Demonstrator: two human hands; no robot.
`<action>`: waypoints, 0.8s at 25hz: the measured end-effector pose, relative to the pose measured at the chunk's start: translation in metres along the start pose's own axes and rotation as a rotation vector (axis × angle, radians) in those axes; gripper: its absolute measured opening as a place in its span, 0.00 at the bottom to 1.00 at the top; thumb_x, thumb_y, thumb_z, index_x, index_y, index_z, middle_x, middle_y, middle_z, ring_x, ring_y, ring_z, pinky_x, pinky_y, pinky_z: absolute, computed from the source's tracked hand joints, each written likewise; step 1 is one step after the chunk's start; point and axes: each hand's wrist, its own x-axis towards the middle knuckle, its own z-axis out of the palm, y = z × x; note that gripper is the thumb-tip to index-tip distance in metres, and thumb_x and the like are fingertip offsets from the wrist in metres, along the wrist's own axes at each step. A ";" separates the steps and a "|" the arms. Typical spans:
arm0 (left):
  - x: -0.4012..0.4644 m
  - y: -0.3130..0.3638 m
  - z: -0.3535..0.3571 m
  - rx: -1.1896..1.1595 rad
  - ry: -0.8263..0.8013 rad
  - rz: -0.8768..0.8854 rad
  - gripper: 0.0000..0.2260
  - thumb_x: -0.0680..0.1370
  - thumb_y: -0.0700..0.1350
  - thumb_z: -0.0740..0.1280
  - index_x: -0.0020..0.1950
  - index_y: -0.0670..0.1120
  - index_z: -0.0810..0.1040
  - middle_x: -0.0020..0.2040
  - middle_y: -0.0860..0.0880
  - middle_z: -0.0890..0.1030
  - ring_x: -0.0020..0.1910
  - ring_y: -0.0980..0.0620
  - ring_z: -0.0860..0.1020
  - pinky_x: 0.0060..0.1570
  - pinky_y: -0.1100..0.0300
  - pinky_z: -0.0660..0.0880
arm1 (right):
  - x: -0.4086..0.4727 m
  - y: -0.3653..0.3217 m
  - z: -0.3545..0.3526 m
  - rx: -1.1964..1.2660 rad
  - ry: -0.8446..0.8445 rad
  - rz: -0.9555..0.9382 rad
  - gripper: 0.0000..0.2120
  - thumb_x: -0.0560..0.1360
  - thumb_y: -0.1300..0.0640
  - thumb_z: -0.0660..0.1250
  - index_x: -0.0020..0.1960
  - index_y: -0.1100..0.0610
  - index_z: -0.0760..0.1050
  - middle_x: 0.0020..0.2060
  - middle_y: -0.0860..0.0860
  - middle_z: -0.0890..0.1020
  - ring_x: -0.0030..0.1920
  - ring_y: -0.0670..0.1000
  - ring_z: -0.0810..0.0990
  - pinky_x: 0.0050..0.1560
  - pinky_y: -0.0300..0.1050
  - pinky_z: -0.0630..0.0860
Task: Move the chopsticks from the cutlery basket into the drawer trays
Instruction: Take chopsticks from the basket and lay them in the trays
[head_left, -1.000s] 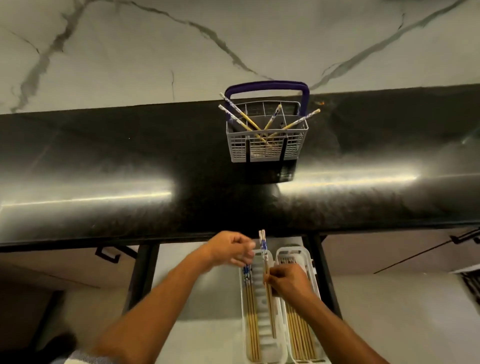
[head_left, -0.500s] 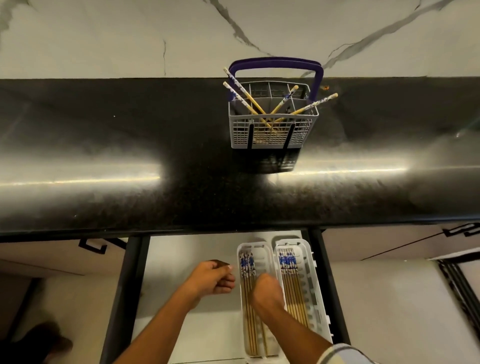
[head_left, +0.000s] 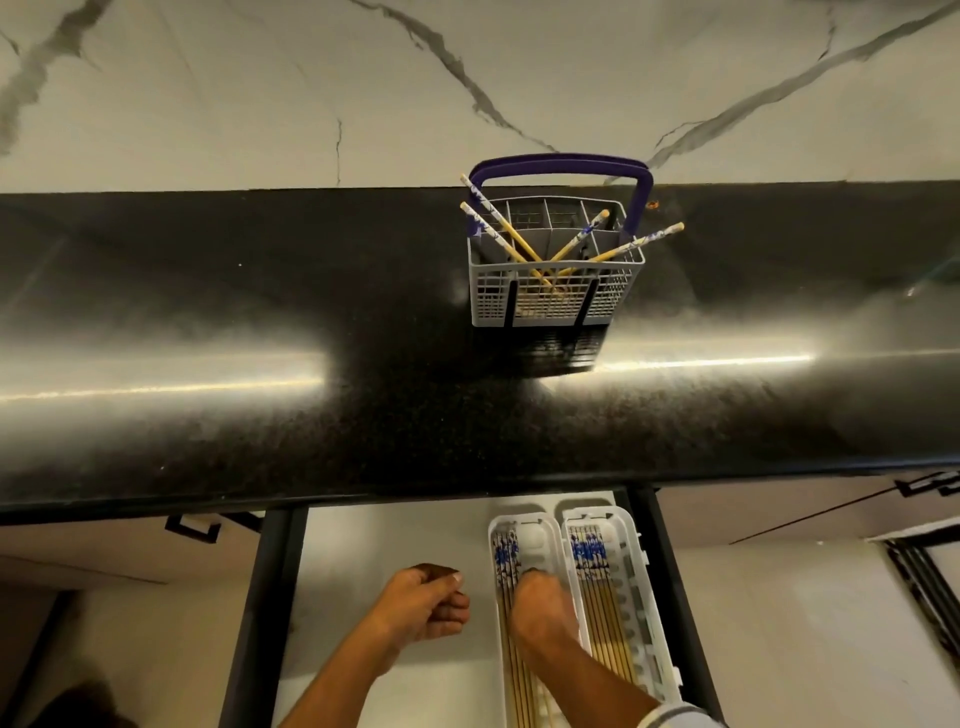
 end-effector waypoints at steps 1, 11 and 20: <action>0.000 0.000 0.000 -0.009 0.001 0.003 0.10 0.79 0.43 0.69 0.54 0.37 0.80 0.48 0.38 0.86 0.46 0.42 0.86 0.48 0.50 0.83 | -0.001 0.001 0.000 -0.004 0.005 -0.003 0.12 0.81 0.61 0.59 0.62 0.65 0.71 0.57 0.59 0.80 0.49 0.51 0.79 0.51 0.40 0.76; -0.007 0.006 0.011 -0.072 0.001 0.021 0.09 0.79 0.42 0.68 0.54 0.38 0.79 0.49 0.37 0.85 0.48 0.41 0.85 0.47 0.51 0.83 | 0.003 0.002 0.003 -0.035 -0.003 0.001 0.11 0.81 0.58 0.62 0.61 0.61 0.74 0.56 0.56 0.82 0.54 0.51 0.83 0.55 0.41 0.80; -0.010 0.015 -0.004 -0.035 0.028 0.049 0.10 0.78 0.42 0.70 0.55 0.37 0.80 0.48 0.38 0.86 0.48 0.41 0.85 0.47 0.52 0.83 | -0.005 0.001 0.005 0.064 0.046 -0.017 0.11 0.81 0.57 0.61 0.62 0.58 0.74 0.55 0.53 0.82 0.53 0.49 0.82 0.52 0.39 0.79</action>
